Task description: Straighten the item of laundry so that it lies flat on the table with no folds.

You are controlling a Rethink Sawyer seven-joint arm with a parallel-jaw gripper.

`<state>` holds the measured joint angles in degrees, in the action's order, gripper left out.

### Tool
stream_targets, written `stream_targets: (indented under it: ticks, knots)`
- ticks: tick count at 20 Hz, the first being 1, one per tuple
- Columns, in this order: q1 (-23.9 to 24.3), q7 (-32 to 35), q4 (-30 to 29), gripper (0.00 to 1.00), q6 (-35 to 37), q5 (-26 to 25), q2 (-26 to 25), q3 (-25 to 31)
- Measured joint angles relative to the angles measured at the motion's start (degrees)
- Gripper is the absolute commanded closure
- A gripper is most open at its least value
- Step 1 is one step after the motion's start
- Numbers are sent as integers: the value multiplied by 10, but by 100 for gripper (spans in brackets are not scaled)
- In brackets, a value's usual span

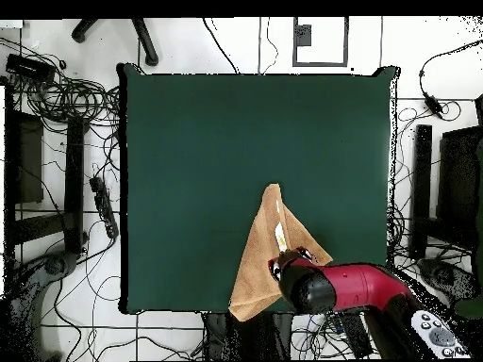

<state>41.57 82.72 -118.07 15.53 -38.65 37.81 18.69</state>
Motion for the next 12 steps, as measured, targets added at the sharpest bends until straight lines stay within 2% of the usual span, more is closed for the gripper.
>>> stream_targets:
  ticks: [12]
  knots:
    - [1,0,14,100,0,-1,-50,37]
